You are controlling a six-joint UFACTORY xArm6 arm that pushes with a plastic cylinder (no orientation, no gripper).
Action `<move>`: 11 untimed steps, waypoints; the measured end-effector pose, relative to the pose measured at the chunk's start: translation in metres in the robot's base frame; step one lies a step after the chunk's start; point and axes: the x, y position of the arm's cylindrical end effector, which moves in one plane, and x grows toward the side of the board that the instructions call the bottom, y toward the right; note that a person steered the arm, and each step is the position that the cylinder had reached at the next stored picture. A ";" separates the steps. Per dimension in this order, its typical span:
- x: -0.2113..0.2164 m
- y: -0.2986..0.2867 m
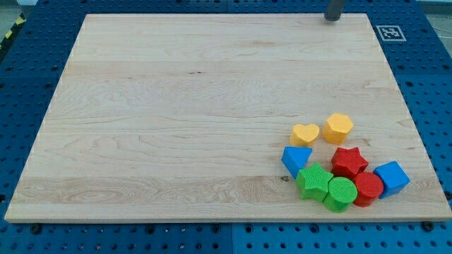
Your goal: Move your arm to the bottom left corner
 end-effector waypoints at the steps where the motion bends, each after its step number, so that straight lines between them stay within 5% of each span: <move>1: 0.000 -0.012; 3: 0.000 -0.020; 6: 0.070 -0.019; 11: 0.004 -0.064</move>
